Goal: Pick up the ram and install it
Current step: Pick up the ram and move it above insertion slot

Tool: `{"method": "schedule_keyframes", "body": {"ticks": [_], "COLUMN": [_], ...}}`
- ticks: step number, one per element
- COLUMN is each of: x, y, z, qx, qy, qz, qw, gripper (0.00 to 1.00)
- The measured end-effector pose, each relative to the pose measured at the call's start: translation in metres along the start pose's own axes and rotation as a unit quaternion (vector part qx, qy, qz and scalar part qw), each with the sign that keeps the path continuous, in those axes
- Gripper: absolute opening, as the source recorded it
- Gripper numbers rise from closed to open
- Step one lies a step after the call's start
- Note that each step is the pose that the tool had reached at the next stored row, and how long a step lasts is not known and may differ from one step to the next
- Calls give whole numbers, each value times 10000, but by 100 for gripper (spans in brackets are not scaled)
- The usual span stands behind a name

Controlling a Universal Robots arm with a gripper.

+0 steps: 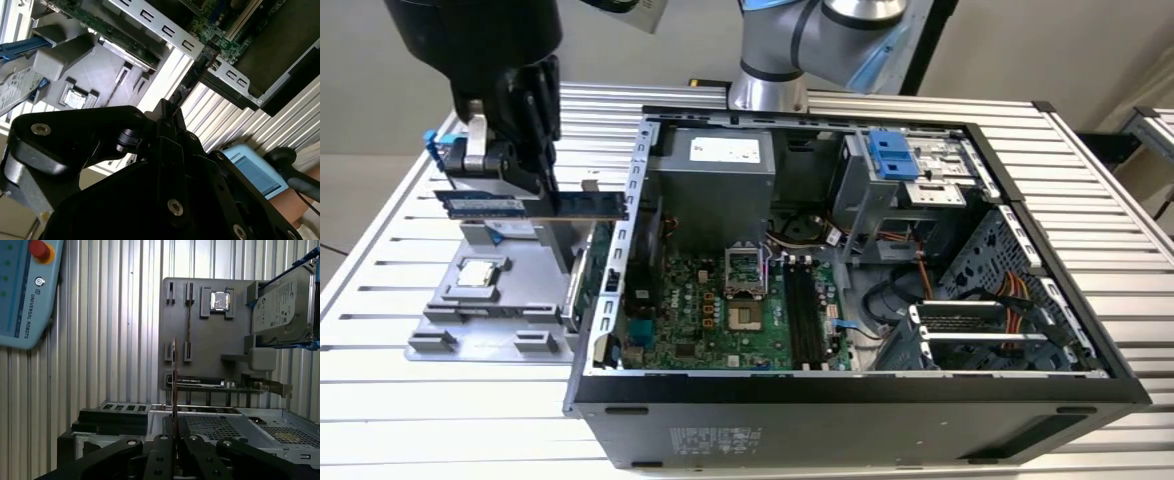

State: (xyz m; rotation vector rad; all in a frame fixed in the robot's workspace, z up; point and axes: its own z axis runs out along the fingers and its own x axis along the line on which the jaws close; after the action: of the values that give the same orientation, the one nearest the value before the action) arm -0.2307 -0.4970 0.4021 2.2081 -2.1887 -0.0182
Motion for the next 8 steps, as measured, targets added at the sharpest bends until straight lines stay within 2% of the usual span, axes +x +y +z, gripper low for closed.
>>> {"method": "schedule_keyframes", "body": {"ticks": [8], "x": [0], "y": [-42], "z": [-1], "qx": [0], "qy": [-1], "qz": [0], "qw": [10000], "gripper": [0]}}
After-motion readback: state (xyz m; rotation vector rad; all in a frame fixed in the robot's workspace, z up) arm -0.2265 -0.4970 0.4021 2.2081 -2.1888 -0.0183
